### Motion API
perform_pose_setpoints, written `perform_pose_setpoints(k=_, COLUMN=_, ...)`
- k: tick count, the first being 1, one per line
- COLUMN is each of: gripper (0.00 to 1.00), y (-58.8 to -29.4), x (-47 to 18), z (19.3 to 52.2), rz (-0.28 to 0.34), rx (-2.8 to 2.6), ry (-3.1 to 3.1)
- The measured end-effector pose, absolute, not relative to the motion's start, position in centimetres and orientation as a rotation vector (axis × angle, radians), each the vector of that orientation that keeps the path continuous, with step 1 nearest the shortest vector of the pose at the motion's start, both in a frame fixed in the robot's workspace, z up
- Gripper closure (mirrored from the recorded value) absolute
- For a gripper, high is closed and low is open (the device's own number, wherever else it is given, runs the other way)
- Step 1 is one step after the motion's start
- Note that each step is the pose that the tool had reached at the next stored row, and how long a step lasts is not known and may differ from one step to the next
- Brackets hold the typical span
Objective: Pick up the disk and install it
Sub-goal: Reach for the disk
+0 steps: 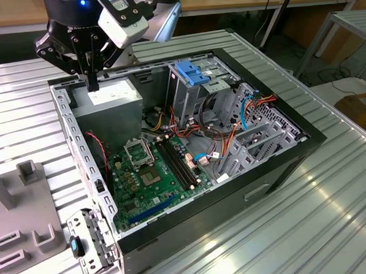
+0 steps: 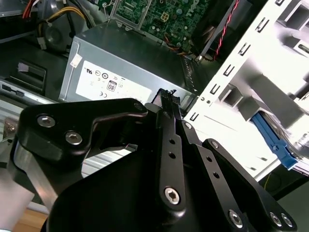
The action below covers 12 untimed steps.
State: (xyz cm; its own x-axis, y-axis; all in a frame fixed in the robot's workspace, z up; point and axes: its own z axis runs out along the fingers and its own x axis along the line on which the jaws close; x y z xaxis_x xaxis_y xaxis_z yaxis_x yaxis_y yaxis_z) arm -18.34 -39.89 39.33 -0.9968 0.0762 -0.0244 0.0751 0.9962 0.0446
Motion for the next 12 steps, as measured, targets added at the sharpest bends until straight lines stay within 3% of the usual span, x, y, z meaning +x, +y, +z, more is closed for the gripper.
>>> perform_pose_setpoints(k=12, gripper=0.89, y=-39.9, x=-19.6, z=39.3, rz=0.068, rx=0.118, ry=3.113)
